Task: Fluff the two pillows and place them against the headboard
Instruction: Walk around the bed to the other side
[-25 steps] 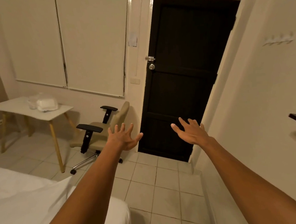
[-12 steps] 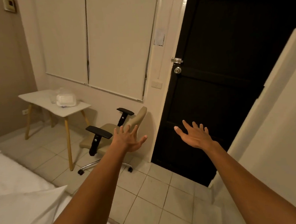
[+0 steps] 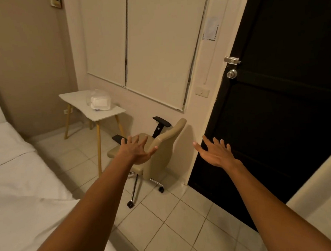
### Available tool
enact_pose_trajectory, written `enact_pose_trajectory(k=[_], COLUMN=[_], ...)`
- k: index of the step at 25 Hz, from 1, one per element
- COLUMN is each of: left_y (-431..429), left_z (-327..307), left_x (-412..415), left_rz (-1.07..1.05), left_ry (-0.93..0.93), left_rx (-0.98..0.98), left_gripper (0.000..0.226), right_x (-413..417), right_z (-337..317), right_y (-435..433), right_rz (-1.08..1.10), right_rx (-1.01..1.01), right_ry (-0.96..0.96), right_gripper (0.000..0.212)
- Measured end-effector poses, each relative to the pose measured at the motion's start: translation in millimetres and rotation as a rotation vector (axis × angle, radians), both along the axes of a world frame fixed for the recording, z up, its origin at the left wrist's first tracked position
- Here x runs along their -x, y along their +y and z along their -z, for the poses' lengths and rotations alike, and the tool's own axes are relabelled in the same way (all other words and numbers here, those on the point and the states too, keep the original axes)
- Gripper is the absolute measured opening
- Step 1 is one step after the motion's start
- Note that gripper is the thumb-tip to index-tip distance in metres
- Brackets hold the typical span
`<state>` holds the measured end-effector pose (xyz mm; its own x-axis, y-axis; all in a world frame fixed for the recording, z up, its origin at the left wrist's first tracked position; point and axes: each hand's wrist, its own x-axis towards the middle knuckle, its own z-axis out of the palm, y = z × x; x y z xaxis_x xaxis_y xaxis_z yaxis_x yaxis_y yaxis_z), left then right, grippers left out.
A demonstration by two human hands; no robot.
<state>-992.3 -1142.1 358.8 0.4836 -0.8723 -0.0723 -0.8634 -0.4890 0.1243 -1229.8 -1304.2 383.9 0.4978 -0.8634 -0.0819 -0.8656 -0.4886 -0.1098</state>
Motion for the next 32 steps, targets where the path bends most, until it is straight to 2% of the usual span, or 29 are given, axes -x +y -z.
enact_pose_trajectory(k=[8,14,21,25,28,32], left_y=[-42,-54,-5,39,73,111], left_z=[28,84,140,164,181,202], left_x=[-50,-121,-196,-221,-238,-267], left_rz=[-0.147,-0.336,-0.576,-0.735,-0.866,-1.040], left_ry=[0.025,0.084,0.110,0.161,0.197,0.238], left_rx=[-0.038,-0.037,-0.104,-0.137,-0.158,-0.157], left_gripper=[0.084,0.085,0.083,0.082,0.082,0.081], right_x=[-80,-190,-324,-393,-444,-518], right_z=[29,66,114,136,155,185], right_y=[-71,-112,-107,-85,-57,-26], right_rz=[-0.166,-0.348,-0.573,-0.722,-0.801,-0.966], right_rx=[-0.029,-0.069,-0.073,-0.089,-0.127,-0.176], right_ry=[-0.012,0.008,-0.001,0.015,0.064,0.150], right_gripper=[0.082,0.083,0.080,0.095,0.082,0.083])
